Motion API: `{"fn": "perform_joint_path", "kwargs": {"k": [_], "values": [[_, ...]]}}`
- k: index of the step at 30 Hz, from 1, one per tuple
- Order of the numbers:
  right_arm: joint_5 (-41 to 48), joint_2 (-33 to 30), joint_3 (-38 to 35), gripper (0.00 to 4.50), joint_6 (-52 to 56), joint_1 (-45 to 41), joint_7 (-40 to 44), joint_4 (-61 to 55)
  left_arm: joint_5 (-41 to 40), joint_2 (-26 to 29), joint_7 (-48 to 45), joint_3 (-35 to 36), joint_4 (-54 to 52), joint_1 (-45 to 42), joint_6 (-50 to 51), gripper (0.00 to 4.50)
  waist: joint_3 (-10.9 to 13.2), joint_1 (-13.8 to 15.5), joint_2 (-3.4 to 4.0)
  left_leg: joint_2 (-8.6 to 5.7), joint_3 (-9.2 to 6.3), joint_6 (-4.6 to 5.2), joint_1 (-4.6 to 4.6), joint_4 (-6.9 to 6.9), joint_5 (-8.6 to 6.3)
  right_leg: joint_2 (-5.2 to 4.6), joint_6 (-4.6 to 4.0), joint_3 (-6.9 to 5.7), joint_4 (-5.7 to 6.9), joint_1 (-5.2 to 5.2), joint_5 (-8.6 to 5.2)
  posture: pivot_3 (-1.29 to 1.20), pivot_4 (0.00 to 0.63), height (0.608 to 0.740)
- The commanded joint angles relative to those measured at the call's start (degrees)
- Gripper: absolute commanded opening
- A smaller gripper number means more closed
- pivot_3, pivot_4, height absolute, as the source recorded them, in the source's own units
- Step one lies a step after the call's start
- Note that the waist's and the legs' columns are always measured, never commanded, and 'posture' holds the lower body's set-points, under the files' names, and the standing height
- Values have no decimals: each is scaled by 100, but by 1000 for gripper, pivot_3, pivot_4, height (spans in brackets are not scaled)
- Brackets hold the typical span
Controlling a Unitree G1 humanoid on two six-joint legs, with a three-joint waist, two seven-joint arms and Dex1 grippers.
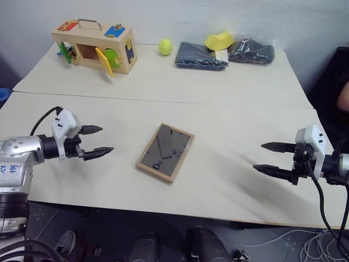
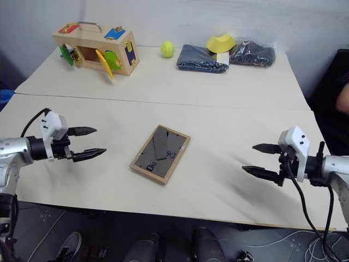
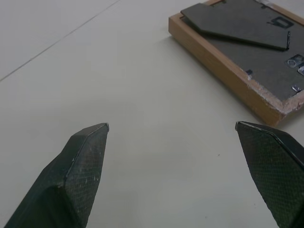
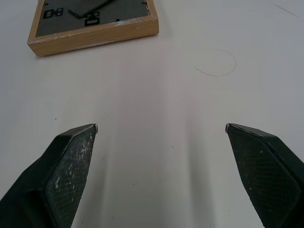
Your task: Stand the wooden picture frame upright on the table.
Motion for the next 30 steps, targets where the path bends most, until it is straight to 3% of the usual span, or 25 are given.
{"fn": "perform_joint_path", "kwargs": {"k": [1, 11, 12, 15, 26, 28, 30], "values": [[75, 21, -129, 4455, 39, -27, -50, -90, -10, -48, -24, 43, 22, -67, -144, 4500, 0, -13, 0, 0, 1, -2, 0, 0, 1, 0, 0, 0, -1, 0, 0, 0, 150, 740], [-112, 234, 138, 4455, -133, -102, -292, -253, 339, -245, 109, -321, 156, -229, -245, 4500, 0, -19, 0, 0, 0, 1, 10, 2, 2, 1, 0, 2, 19, -1, 0, 0, 150, 740], [-217, 299, 310, 4282, -203, -209, -327, -246, 468, -299, 78, -478, 189, -276, -368, 4500, 0, -18, 0, 0, 0, 1, 9, 3, 2, 1, -1, 2, 19, -1, 1, 0, 150, 740], [-550, 531, 900, 3560, -378, -584, -402, -220, 924, -513, 51, -1005, 335, -473, -731, 3918, 0, -26, 0, 0, 3, 1, 10, 5, 3, 1, -1, 5, 22, -2, 1, 0, 150, 740], [-1891, 1615, 2581, 0, -1070, -2036, -628, 671, 1668, -1316, -7, -1899, 1343, -1302, -1514, 625, 0, -28, -2, 0, 13, -36, 0, 12, 24, 4, -1, 11, 37, -21, 1, 0, 150, 740], [-1977, 1667, 2648, 0, -1162, -2097, -591, 749, 1614, -1466, -101, -1936, 1318, -1327, -1460, 22, 0, -17, -2, 0, 13, -36, -4, 12, 24, 4, -1, 11, 35, -24, 1, 0, 150, 740], [-2084, 1752, 2726, 0, -1221, -2195, -644, 858, 1484, -1727, -176, -2018, 1047, -1279, -1169, 22, 0, 30, -2, 0, 11, -36, -6, 13, 24, 2, -1, 8, 32, -22, 1, 0, 150, 740]]}}
